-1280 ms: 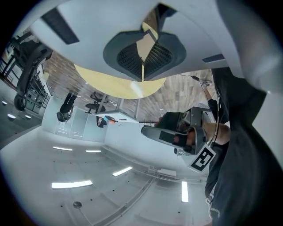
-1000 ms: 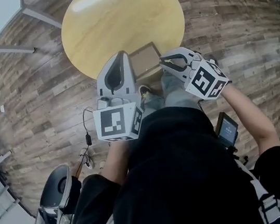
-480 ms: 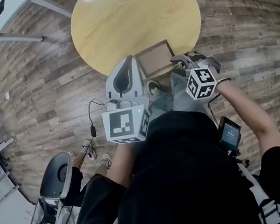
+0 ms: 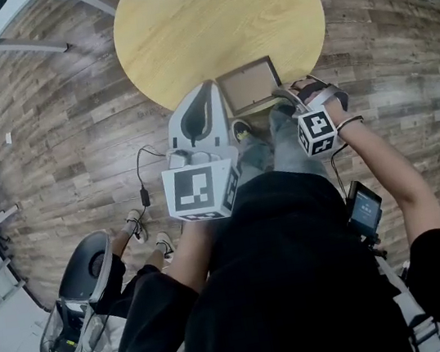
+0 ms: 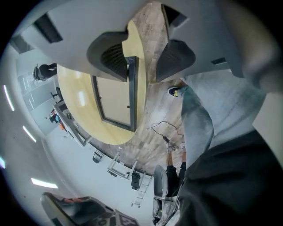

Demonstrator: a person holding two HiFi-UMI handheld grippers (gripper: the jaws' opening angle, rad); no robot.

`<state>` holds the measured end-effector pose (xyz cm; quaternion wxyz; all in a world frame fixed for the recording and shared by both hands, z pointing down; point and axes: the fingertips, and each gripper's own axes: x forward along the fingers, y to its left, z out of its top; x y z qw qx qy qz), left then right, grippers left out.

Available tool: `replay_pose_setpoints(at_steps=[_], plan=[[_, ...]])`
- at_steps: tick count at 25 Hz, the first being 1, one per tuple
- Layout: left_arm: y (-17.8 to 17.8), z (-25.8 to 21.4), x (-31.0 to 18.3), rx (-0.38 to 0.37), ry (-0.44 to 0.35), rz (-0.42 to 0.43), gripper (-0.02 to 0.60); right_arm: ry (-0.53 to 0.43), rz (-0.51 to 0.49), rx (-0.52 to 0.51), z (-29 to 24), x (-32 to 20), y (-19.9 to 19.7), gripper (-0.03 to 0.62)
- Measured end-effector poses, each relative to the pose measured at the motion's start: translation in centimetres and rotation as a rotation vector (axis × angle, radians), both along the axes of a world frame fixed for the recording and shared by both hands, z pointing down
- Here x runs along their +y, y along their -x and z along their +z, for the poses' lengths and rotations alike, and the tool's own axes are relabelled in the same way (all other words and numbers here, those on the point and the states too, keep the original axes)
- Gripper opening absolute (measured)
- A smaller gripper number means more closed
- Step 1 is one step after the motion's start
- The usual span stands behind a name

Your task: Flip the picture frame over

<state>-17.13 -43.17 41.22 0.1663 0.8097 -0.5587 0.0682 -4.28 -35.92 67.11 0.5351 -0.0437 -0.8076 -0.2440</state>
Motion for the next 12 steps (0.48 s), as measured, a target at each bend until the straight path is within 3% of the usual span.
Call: replay_pose_setpoints(at_steps=[12], plan=[[-0.89,-0.09,0.65,-0.02,-0.008,0.025,0.023,-0.137,0.044,0.052,0.66,-0.71,0.72,0.195]])
